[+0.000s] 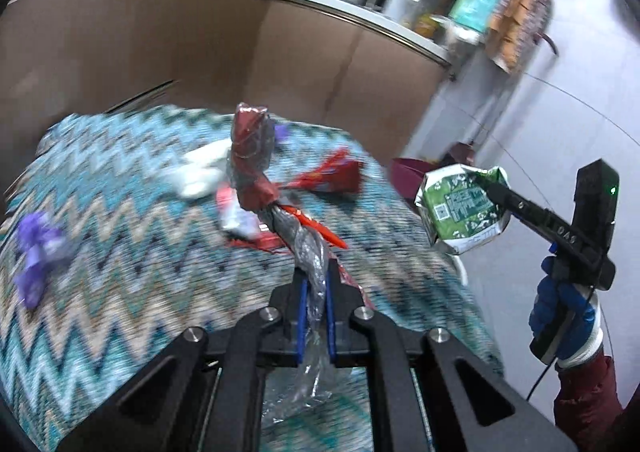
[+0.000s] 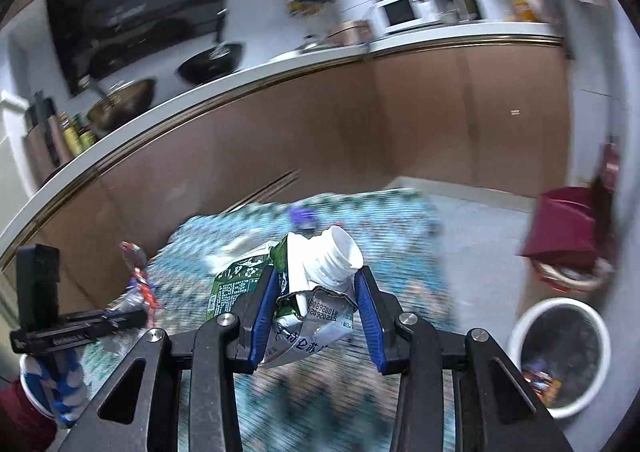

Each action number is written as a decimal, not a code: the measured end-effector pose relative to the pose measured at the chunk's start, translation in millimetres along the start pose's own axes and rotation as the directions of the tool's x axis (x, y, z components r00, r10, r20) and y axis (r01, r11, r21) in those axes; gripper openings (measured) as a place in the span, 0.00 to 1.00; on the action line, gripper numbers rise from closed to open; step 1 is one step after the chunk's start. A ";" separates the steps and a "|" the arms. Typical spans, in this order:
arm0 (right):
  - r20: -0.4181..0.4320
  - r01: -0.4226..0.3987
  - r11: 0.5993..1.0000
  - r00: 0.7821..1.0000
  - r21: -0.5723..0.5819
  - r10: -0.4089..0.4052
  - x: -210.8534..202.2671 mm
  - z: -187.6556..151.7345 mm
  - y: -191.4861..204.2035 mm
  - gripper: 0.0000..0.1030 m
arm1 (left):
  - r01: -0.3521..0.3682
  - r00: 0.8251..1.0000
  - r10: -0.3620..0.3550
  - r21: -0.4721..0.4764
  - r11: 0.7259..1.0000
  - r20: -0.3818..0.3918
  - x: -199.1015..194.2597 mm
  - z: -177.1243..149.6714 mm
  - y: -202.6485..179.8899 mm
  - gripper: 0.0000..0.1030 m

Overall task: Collect trash
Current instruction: 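Grasp the clear plastic with the left tool while the right grasps the green wrapper, then carry the plastic and green wrapper to the bin and open both tools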

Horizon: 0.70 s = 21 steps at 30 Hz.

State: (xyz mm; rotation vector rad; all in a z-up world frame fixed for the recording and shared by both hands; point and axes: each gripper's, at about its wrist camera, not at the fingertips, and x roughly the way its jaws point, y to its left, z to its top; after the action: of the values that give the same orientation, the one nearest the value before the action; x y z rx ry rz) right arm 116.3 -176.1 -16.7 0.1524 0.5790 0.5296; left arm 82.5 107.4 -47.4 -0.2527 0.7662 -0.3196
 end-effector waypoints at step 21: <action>-0.103 0.661 0.733 0.750 0.157 -0.654 -47.1 -56.2 -233.5 0.36 | 0.311 0.925 -0.212 0.306 0.900 -0.314 274.0 59.3 -287.4 0.07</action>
State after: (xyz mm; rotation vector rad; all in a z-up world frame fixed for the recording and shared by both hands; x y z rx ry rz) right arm 152.7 -400.8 -106.5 0.1000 0.6770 -0.2245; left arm 255.4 -253.2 -83.5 0.0307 0.9332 -0.7553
